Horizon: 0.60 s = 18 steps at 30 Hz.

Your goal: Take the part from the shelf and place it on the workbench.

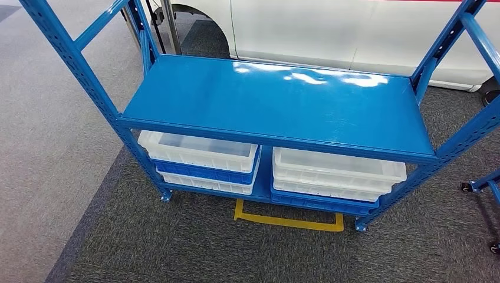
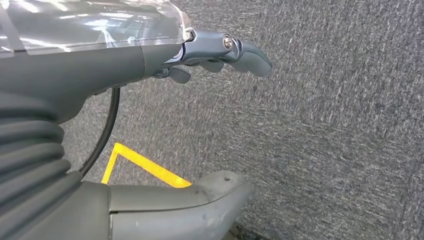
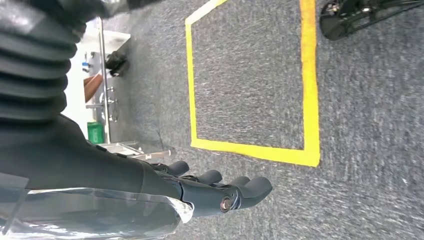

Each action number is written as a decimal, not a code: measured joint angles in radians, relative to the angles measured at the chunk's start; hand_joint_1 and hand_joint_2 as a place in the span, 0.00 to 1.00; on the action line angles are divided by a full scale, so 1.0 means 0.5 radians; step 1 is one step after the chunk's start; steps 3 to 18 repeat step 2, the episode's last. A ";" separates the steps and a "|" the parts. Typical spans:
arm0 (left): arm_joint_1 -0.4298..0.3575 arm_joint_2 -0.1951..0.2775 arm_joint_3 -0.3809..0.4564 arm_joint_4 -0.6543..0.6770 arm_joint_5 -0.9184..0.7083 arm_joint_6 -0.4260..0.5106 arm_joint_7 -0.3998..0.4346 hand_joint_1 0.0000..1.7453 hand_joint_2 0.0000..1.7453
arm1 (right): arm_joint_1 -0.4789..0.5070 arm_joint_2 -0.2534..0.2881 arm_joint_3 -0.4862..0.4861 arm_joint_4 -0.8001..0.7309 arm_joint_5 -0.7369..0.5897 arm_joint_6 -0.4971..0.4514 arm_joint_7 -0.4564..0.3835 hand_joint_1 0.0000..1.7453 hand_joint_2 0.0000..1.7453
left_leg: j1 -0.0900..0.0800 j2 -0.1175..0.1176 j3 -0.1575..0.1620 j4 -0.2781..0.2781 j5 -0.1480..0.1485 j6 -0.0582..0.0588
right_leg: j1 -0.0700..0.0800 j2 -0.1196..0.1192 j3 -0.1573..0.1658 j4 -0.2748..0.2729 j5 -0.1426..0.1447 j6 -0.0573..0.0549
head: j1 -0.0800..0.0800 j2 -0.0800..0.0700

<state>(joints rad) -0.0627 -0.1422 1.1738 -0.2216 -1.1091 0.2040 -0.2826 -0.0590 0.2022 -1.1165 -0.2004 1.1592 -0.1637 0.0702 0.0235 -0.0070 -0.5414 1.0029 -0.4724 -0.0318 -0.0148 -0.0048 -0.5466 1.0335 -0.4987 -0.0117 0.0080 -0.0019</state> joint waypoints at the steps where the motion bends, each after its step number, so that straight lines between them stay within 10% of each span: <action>1: 0.005 0.004 -0.030 -0.001 0.037 -0.006 0.009 0.00 1.00 | 0.005 -0.005 0.030 -0.004 -0.038 0.004 0.000 0.00 1.00 | -0.001 0.000 0.000 0.000 -0.001 0.002 | -0.001 0.000 0.000 -0.001 0.000 0.003 | 0.000 0.000; 18: 0.008 0.007 -0.046 -0.001 0.056 -0.009 0.014 0.00 1.00 | 0.008 -0.008 0.046 -0.006 -0.057 0.006 0.000 0.00 1.00 | -0.001 0.000 0.000 0.001 -0.001 0.003 | -0.001 0.000 0.000 -0.001 0.000 0.004 | 0.000 0.000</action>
